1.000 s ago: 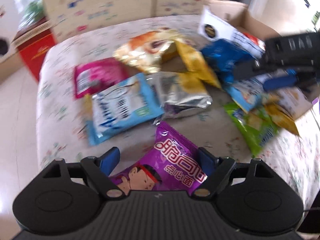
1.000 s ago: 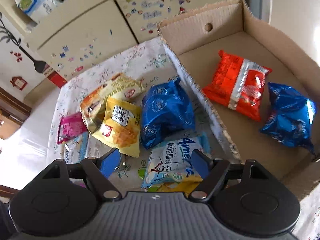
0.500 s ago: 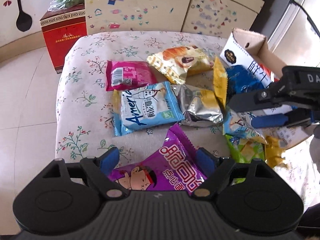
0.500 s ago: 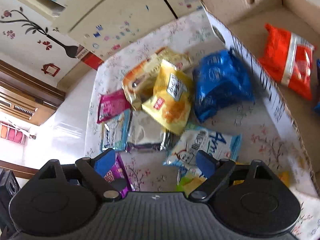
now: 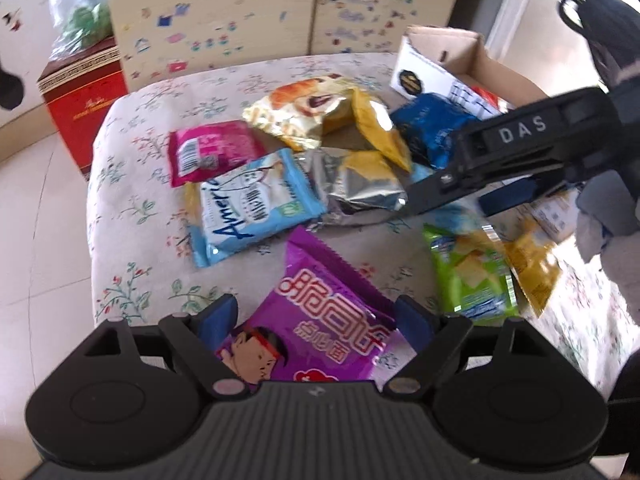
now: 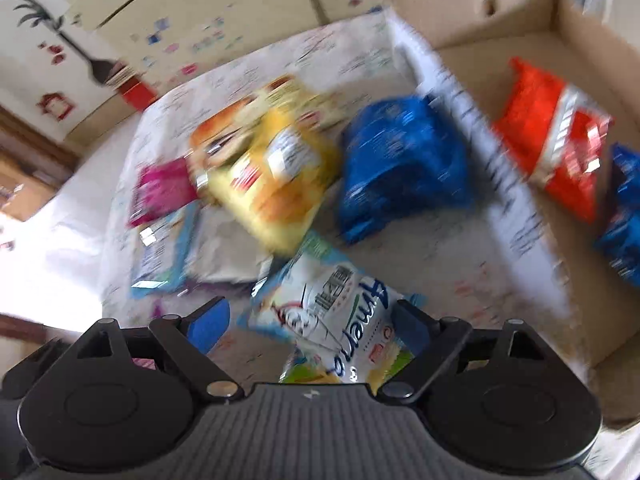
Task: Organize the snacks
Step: 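Withdraw both tools from the box back over the snack pile, then grasp the purple packet with the left tool while the right tool grasps the white-blue packet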
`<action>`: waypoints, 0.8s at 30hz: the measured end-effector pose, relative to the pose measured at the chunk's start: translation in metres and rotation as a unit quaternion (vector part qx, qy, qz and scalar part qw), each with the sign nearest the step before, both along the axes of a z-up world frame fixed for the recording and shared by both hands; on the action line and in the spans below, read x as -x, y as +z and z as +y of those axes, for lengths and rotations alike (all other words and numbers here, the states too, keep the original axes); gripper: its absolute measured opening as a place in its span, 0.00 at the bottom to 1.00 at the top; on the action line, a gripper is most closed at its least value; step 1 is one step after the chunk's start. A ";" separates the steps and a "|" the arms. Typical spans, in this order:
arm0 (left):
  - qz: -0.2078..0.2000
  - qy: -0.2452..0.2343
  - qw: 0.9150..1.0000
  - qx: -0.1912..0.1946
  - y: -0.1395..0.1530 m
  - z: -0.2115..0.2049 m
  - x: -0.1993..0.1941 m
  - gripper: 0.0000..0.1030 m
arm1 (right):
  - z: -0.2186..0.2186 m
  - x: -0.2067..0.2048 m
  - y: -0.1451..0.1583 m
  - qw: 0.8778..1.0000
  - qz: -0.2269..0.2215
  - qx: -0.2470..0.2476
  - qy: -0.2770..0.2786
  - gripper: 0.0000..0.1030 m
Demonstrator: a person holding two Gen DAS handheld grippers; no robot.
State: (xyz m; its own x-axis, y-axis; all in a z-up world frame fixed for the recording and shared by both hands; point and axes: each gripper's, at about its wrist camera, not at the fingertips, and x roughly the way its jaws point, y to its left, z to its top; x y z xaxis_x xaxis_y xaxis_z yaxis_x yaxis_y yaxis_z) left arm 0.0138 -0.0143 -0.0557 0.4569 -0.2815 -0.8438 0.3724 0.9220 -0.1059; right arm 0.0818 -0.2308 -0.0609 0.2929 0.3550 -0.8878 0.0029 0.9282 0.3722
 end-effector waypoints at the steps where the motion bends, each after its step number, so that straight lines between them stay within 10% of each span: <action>1: -0.001 -0.007 1.000 0.000 0.001 -0.001 0.002 0.83 | 0.001 0.002 0.002 1.000 0.002 -0.012 0.008 0.90; 24: -0.011 -0.100 0.993 -0.054 -0.021 -0.011 0.009 0.88 | 0.024 -0.006 -0.015 0.983 -0.049 0.122 0.127 0.96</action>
State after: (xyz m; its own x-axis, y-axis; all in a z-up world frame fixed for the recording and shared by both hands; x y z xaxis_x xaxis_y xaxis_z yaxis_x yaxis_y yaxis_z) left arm 0.0044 -0.0255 -0.0767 0.4197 -0.2757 -0.8648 0.5497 0.8353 0.0004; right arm 0.0880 -0.2065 -0.0761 0.3099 0.2082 -0.9277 -0.2659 0.9558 0.1257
